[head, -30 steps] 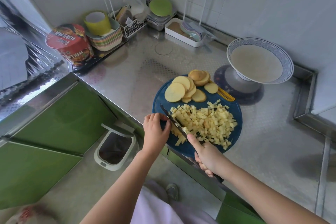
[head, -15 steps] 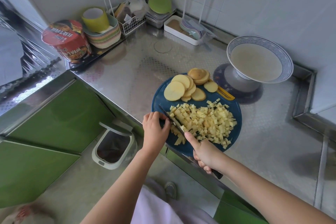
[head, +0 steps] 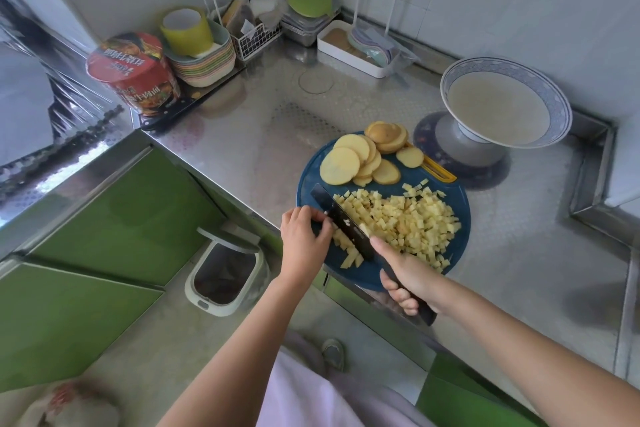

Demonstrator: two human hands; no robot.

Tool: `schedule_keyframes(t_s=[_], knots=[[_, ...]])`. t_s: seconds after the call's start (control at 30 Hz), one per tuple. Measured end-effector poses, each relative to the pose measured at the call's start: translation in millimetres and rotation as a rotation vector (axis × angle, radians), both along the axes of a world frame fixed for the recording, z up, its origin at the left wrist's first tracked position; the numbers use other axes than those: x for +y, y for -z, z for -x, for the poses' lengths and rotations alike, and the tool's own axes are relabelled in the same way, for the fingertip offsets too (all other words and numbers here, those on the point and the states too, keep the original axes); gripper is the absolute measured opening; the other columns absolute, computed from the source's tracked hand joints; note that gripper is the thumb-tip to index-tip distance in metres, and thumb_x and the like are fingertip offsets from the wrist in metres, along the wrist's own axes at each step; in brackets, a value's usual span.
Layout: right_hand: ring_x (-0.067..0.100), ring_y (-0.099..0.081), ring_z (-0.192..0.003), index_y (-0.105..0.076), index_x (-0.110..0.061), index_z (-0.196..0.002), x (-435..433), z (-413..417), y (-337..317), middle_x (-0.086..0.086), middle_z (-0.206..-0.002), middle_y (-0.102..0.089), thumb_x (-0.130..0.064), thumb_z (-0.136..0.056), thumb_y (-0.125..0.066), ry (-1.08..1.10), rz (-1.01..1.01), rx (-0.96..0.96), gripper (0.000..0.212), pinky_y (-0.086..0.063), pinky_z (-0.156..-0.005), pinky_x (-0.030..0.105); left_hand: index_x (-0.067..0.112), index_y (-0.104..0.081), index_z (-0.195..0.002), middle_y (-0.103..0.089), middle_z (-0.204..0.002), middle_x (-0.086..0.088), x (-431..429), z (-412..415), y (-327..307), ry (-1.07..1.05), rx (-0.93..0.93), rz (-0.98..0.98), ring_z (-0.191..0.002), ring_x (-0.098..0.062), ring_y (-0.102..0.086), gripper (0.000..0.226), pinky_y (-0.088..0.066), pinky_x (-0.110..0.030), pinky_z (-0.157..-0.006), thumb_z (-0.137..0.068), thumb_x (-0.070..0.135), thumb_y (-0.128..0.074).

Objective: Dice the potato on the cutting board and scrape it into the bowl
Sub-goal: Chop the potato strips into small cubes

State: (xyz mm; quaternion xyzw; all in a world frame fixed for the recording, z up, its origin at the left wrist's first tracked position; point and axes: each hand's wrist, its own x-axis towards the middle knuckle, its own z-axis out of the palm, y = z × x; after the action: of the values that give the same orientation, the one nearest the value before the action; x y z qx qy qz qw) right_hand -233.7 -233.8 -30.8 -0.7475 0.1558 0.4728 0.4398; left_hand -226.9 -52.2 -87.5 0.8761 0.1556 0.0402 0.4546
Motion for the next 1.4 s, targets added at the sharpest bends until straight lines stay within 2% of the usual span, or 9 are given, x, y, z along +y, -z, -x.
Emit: schedule_keyframes(t_s=[0.17, 0.23, 0.33, 0.43, 0.73, 1.0, 1.2, 1.4], knots=[[0.015, -0.025, -0.038, -0.035, -0.017, -0.055, 3.2, -3.1, -5.8, 0.002, -0.049, -0.028, -0.082, -0.082, -0.036, -0.028, -0.053, -0.017, 0.070, -0.026, -0.039, 0.023, 0.020, -0.056, -0.092, -0.048, -0.091, 0.014, 3.2, 0.9, -6.1, -0.012, 0.015, 0.072, -0.099, -0.008, -0.040, 0.006, -0.044, -0.034, -0.091, -0.095, 0.025, -0.055], [0.015, -0.025, -0.038, -0.035, -0.017, -0.055, 4.8, -2.0, -9.7, 0.002, -0.049, -0.028, -0.081, -0.083, -0.036, -0.014, -0.082, -0.029, 0.070, -0.025, -0.039, 0.023, 0.018, -0.055, -0.096, -0.048, -0.097, 0.010, 4.8, 2.7, -7.9, -0.080, -0.019, 0.140, -0.092, -0.005, -0.045, 0.005, -0.047, -0.034, -0.089, -0.096, 0.023, -0.053], [0.015, -0.026, -0.038, -0.034, -0.016, -0.055, 3.8, 3.1, -14.0, 0.003, -0.049, -0.028, -0.081, -0.081, -0.036, -0.012, -0.089, -0.059, 0.070, -0.025, -0.038, 0.022, 0.016, -0.055, -0.099, -0.047, -0.107, 0.003, 8.8, 6.6, -6.0, -0.121, -0.049, 0.185, -0.096, -0.007, -0.049, 0.005, -0.049, -0.034, -0.091, -0.096, 0.019, -0.053], [0.014, -0.028, -0.035, -0.035, -0.015, -0.055, 0.9, 10.8, -13.3, 0.002, -0.046, -0.030, -0.081, -0.078, -0.034, -0.055, -0.043, -0.087, 0.070, -0.028, -0.039, 0.021, 0.013, -0.056, -0.097, -0.046, -0.109, 0.003, 11.3, 10.4, -1.6, -0.084, -0.072, 0.147, -0.101, -0.012, -0.049, 0.004, -0.048, -0.034, -0.094, -0.095, 0.016, -0.054], [0.013, -0.028, -0.035, -0.034, -0.015, -0.052, 0.3, 20.9, -7.2, 0.002, -0.045, -0.030, -0.084, -0.069, -0.032, -0.096, 0.009, -0.114, 0.071, -0.028, -0.038, 0.020, 0.011, -0.059, -0.094, -0.041, -0.110, 0.006, 11.3, 14.8, 7.5, -0.042, -0.093, 0.044, -0.105, -0.011, -0.047, 0.007, -0.049, -0.035, -0.095, -0.092, 0.017, -0.061], [0.014, -0.026, -0.034, -0.031, -0.017, -0.050, 3.5, 21.6, -0.2, -0.002, -0.042, -0.028, -0.083, -0.073, -0.031, -0.109, 0.084, -0.194, 0.070, -0.025, -0.038, 0.020, 0.020, -0.056, -0.090, -0.040, -0.112, 0.007, 13.3, 12.7, 6.3, 0.015, -0.064, -0.020, -0.108, -0.019, -0.048, 0.011, -0.050, -0.041, -0.090, -0.087, 0.023, -0.067], [0.013, -0.026, -0.032, -0.031, -0.016, -0.050, 7.5, 20.5, 1.9, -0.005, -0.038, -0.028, -0.082, -0.075, -0.030, -0.133, 0.103, -0.189, 0.070, -0.025, -0.038, 0.021, 0.016, -0.060, -0.091, -0.042, -0.111, 0.006, 15.7, 12.5, 11.8, 0.010, -0.058, -0.040, -0.106, -0.017, -0.049, 0.009, -0.050, -0.042, -0.089, -0.087, 0.020, -0.067], [0.012, -0.027, -0.031, -0.027, -0.019, -0.049, 10.4, 21.3, 6.2, -0.007, -0.036, -0.027, -0.083, -0.079, -0.023, -0.193, 0.175, -0.229, 0.071, -0.030, -0.040, 0.025, 0.012, -0.061, -0.087, -0.043, -0.109, 0.007, 17.5, 9.7, 6.6, 0.004, -0.028, -0.056, -0.102, -0.016, -0.050, 0.007, -0.050, -0.035, -0.088, -0.085, 0.014, -0.067]])
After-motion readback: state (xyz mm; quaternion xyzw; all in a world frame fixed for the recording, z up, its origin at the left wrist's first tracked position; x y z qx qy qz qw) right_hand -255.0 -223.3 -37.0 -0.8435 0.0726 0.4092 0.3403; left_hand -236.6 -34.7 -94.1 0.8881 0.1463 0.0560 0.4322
